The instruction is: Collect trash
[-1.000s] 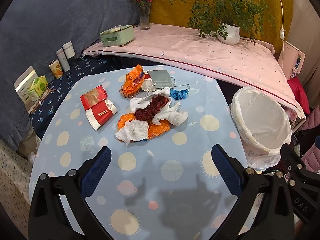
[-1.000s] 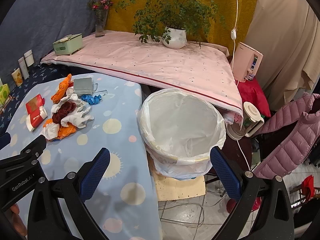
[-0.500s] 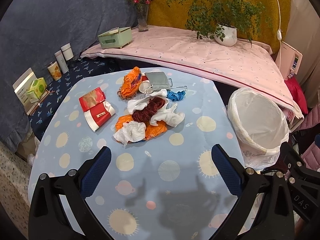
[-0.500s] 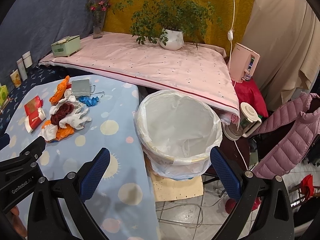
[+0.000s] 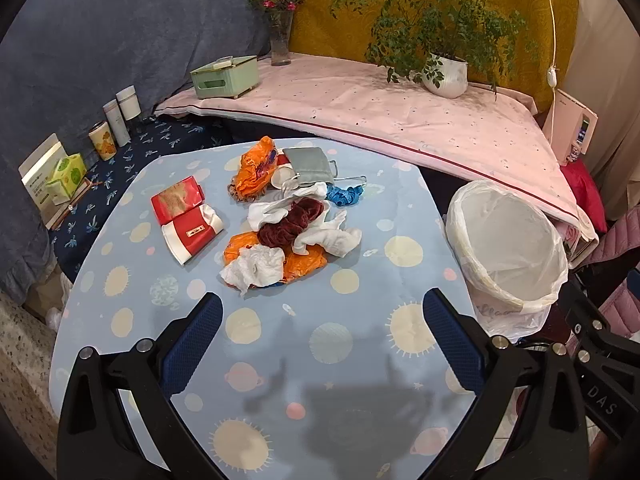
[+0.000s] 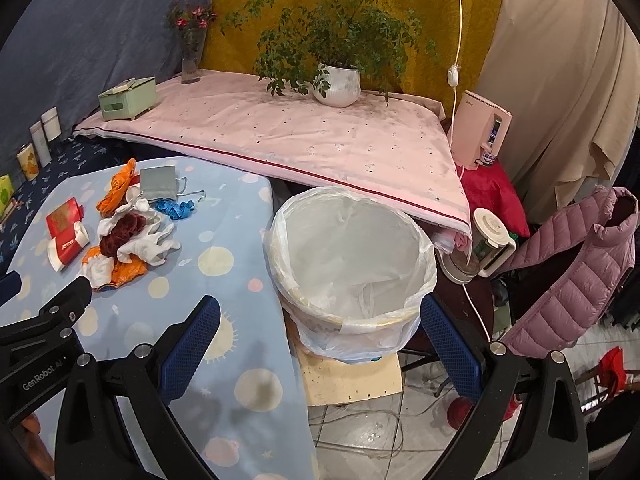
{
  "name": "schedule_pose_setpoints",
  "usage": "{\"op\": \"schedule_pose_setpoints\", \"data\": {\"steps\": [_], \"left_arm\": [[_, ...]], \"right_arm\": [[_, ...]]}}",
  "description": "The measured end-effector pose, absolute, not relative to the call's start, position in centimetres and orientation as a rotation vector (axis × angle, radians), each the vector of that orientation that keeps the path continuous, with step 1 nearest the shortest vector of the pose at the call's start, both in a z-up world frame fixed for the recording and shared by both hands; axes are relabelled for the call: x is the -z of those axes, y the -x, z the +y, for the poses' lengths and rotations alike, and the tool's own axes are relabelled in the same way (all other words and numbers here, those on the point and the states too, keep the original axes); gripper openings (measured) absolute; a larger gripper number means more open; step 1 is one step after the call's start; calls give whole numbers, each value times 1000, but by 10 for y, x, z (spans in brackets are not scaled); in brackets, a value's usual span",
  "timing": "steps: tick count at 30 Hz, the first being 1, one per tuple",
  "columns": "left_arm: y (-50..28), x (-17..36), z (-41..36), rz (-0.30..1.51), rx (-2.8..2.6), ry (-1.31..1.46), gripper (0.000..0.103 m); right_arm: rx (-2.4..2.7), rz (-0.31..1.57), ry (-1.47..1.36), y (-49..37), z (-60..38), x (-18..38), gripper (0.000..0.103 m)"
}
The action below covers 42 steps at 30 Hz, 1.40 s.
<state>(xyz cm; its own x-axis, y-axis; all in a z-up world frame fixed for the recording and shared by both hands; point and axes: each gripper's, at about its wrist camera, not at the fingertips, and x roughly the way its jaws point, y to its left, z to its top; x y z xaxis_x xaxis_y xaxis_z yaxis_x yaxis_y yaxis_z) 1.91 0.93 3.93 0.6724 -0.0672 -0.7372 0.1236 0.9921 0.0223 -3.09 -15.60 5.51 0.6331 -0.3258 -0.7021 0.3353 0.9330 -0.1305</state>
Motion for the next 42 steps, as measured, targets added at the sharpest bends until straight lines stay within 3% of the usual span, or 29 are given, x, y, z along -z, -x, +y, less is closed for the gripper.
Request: {"op": "schedule_pose_setpoints", "data": {"steps": [16, 26, 34, 37, 42], "left_arm": [[-36, -29, 43, 827, 180, -61, 96], [-69, 23, 111, 894, 134, -29, 96], [-105, 56, 117, 951, 188, 18, 94], [-119, 67, 112, 979, 209, 42, 89], [-137, 82, 105, 1037, 245, 64, 62]], "right_arm": [[374, 766, -54, 27, -140, -55, 96], [293, 795, -70, -2, -109, -27, 96], [246, 806, -68, -38, -88, -4, 96], [226, 812, -66, -52, -82, 4, 95], [179, 829, -92, -77, -73, 18, 90]]}}
